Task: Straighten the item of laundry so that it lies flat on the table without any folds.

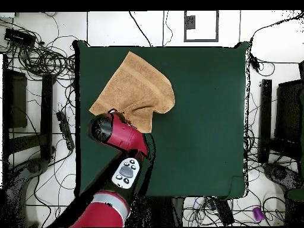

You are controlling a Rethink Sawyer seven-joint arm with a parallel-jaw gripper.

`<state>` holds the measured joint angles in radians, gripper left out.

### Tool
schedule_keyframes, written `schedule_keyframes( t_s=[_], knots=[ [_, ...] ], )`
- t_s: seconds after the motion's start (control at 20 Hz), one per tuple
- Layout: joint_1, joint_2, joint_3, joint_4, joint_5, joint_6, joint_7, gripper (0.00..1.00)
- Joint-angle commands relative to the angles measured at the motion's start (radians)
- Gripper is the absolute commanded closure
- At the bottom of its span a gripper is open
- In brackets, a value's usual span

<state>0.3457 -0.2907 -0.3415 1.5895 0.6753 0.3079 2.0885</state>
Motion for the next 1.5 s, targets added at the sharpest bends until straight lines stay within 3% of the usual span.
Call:
schedule_keyframes(
  t_s=[0.05, 0.35, 0.55, 0.65, 0.9, 1.3, 1.5],
  knots=[
    [-0.052, -0.011, 0.129, 0.045, 0.061, 0.128, 0.265, 0.00],
    [-0.109, -0.038, 0.213, 0.086, 0.073, 0.075, 0.234, 0.00],
    [-0.263, -0.085, 0.482, 0.202, 0.147, -0.099, 0.179, 0.00],
    [-0.331, -0.078, 0.606, 0.232, 0.139, -0.224, 0.226, 0.00],
    [-0.359, -0.049, 0.687, 0.215, 0.108, -0.341, 0.380, 0.00],
    [-0.488, -0.022, 0.850, 0.243, 0.044, -0.435, 0.449, 0.00],
    [-0.549, 0.019, 0.944, 0.228, -0.030, -0.508, 0.514, 0.00]
  ],
)
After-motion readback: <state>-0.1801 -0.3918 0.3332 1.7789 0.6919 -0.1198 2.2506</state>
